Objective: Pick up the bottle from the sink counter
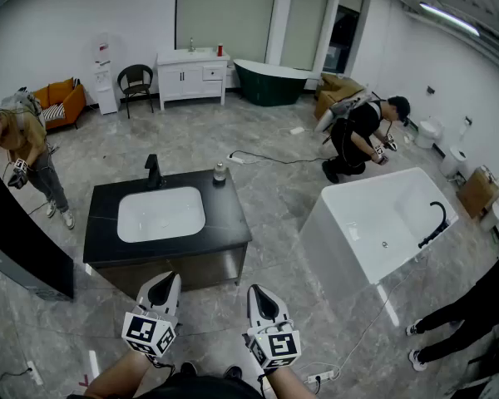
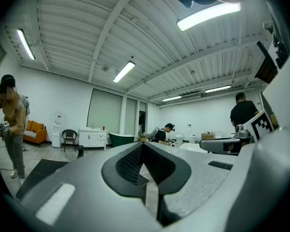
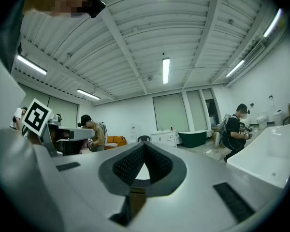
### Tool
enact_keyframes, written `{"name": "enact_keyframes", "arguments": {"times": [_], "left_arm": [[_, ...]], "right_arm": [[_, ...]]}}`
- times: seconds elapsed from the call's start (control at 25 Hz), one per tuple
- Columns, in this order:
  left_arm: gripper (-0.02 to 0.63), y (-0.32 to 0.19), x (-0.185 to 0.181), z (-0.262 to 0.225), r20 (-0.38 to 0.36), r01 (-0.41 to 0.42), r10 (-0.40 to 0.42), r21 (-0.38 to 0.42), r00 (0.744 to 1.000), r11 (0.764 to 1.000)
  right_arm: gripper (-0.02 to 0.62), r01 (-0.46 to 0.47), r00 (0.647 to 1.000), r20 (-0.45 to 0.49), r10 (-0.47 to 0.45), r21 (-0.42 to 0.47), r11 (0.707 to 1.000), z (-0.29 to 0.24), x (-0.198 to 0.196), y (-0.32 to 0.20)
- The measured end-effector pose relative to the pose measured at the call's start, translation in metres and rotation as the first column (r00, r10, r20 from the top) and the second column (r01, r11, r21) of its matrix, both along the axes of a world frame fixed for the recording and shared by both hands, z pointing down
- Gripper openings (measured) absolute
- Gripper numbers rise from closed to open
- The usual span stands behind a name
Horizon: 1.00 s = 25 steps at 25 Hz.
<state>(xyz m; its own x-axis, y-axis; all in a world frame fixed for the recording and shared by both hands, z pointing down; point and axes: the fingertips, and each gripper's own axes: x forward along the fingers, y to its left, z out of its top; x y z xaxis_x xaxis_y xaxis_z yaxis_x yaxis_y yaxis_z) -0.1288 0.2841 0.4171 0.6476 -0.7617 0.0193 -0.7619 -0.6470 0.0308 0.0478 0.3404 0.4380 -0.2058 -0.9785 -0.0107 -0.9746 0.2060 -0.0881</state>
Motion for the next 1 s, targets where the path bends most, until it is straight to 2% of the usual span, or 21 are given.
{"name": "enact_keyframes", "arguments": {"times": [0.64,0.8,1.0], "left_arm": [[0.0,0.017,0.051,0.002,0.017,0.029,-0.029,-0.011,0.999,1.0],[0.0,0.014,0.054,0.006,0.035,0.047,-0.046,-0.016,0.998,0.999],[0.0,-0.007,0.049,0.015,0.038,0.06,-0.059,-0.031,0.998,0.998]], "right_arm": [[0.008,0.022,0.999,0.033,-0.023,0.008,1.0,0.003,0.048,0.01],[0.007,0.016,0.999,0.045,-0.014,-0.04,0.999,0.009,0.056,0.005],[0.006,0.023,0.998,0.053,-0.021,-0.022,0.999,0.019,0.054,-0.015]]}}
